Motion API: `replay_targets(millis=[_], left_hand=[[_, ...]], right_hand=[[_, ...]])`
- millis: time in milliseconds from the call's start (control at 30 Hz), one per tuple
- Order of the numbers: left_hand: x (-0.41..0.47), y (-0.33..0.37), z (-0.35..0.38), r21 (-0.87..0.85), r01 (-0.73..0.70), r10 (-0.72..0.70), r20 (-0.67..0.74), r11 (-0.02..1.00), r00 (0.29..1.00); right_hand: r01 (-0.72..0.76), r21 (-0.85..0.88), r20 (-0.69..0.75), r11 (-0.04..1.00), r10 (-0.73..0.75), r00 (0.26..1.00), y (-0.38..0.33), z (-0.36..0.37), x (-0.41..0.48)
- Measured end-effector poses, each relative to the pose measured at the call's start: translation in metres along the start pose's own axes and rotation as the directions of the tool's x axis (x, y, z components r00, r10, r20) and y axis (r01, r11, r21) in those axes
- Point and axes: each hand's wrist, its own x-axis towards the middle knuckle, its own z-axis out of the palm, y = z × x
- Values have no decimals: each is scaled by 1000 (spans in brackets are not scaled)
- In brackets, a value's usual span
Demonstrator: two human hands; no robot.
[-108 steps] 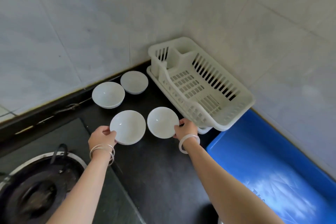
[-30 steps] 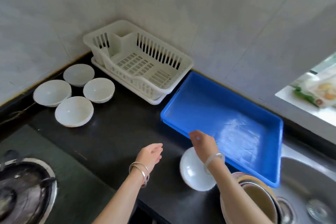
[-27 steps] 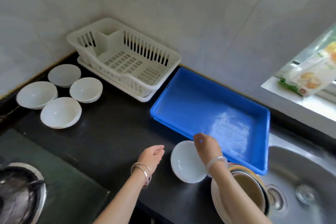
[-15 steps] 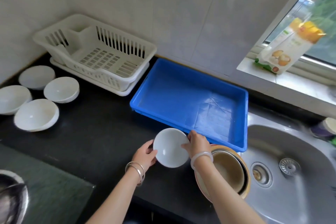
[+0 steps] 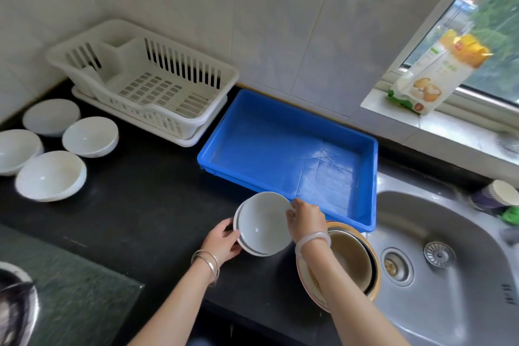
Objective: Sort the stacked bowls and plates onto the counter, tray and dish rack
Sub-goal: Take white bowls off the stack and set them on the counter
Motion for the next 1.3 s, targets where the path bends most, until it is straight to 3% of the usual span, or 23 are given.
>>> replay_targets(millis=[300,567,767,1000,1300], left_hand=[[1,6,1,-54,14,-14,-8,998,1000],[-6,24,-45,-67,-62,49,-179,996,983],[-20,35,-103,-184,-169,95,-354,968,930],[-29,33,-170,-336,-268,35,-565,903,825],[-21,39,-220,-468,-360,-32,-644,807,764]], right_hand=[[-90,271,-33,958,103,994,8,-16,1],[-49,392,-32,919,67,997,-25,-16,2],[15,447,4,895,-18,1000,-77,-8,11],[-11,535,118,845,-62,991,-152,17,28],[-119,561,261,819,-38,965,-230,65,49]])
